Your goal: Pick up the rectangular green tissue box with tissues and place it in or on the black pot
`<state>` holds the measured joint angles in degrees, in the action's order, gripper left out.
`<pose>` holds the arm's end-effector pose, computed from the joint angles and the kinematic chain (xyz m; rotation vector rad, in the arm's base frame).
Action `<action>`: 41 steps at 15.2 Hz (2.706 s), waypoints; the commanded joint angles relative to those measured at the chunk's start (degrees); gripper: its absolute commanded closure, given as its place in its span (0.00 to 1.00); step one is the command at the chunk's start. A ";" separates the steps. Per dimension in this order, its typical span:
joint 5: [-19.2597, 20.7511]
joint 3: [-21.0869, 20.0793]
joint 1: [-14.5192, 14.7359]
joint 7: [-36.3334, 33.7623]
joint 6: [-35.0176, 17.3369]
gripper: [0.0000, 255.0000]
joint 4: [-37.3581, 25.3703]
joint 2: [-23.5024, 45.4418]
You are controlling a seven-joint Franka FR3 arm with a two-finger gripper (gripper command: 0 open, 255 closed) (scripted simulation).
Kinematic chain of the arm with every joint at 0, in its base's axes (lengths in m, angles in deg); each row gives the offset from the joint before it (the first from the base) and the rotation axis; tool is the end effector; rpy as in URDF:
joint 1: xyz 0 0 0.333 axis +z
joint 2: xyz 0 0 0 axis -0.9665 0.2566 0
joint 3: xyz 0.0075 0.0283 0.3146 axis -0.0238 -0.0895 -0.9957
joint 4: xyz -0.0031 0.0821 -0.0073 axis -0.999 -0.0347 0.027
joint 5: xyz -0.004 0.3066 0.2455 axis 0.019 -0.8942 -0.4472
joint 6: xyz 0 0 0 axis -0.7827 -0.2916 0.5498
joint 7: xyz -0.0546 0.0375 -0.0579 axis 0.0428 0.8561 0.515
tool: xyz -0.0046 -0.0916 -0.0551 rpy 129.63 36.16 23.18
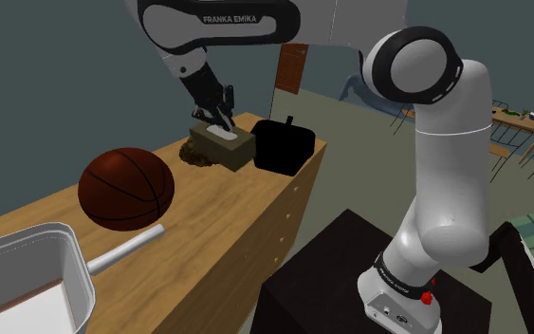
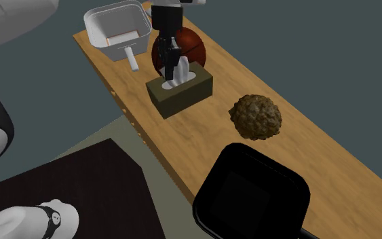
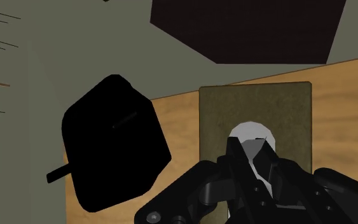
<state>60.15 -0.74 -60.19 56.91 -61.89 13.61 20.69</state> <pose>0.5746 0.2568 0.4870 2.6116 0.0012 -0.3912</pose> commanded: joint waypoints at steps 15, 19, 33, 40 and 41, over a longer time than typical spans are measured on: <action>4.06 5.17 -11.43 16.39 -4.61 1.00 4.27 -5.90; 5.39 6.95 -14.58 21.27 -6.23 1.00 3.47 -5.70; 9.37 12.94 -24.51 39.12 -8.52 1.00 -12.63 3.95; 10.34 15.14 -27.71 47.13 -6.50 1.00 -28.34 13.80; 10.22 14.98 -27.92 46.42 -7.63 1.00 -26.16 12.94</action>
<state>70.40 14.24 -87.97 103.46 -68.99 -12.67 33.27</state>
